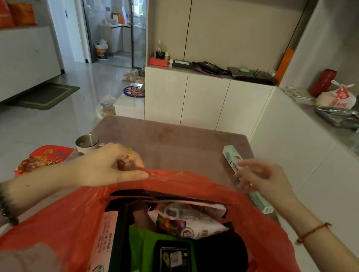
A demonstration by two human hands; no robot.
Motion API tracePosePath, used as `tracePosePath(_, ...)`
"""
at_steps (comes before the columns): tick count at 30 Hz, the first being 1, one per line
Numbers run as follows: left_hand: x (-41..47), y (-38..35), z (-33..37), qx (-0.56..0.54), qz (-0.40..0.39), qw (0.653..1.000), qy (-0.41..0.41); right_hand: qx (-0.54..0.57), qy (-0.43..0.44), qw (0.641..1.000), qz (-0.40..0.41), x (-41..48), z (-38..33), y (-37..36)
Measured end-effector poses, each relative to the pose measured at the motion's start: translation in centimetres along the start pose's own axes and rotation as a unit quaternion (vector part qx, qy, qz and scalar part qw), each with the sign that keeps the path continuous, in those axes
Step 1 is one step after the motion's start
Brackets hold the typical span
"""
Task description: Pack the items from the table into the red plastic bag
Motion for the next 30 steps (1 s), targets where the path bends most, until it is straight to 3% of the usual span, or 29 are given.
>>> tracePosePath(2,0.6,0.2,-0.6,0.006,0.008,1.000,-0.010,-0.026,-0.079,0.993,0.081,3.3,3.4,3.0)
tracePosePath(5,1.4,0.5,-1.4,0.011,0.031,0.999,-0.018,-0.228,-0.217,0.949,0.002,7.0,10.2,4.6)
tracePosePath(7,1.7,0.5,-1.8,0.006,0.047,0.999,-0.014,-0.276,-0.268,0.922,-0.038,8.3,14.8,4.2)
tracePosePath(11,2.5,0.4,-2.3,-0.021,0.035,0.999,-0.006,-0.373,-0.370,0.851,-0.025,9.9,24.3,3.7)
tracePosePath(14,3.0,0.3,-2.7,-0.034,0.027,0.999,0.012,-0.353,-0.377,0.857,-0.001,9.8,25.2,2.4)
tracePosePath(17,3.2,0.4,-2.6,-0.030,0.036,0.999,0.021,-0.356,-0.356,0.863,-0.043,9.4,23.2,1.4)
tracePosePath(19,3.2,0.5,-2.6,-0.034,0.046,0.998,0.030,-0.258,-0.363,0.893,-0.059,9.1,21.7,1.4)
tracePosePath(21,3.1,0.6,-2.3,-0.039,0.055,0.997,0.033,-0.023,-0.337,0.941,-0.015,7.8,19.0,1.7)
tracePosePath(24,2.8,0.6,-2.1,-0.030,0.068,0.996,0.047,0.252,-0.235,0.939,0.003,4.2,12.1,2.9)
tracePosePath(26,2.6,0.6,-2.4,-0.019,0.087,0.994,0.061,0.259,-0.130,0.957,-0.015,1.0,7.4,4.4)
tracePosePath(30,2.4,0.4,-2.3,0.003,0.105,0.991,0.078,0.083,0.032,0.994,-0.060,-5.9,-0.2,4.8)
Point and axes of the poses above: each hand's wrist, its own x-axis towards the middle knuckle, its own y-axis out of the back of the hand, z = x × y, the point moved 2 cm from there along x, towards the middle knuckle, and after that the axes turned 11 degrees about -z, right-handed, at the moved point
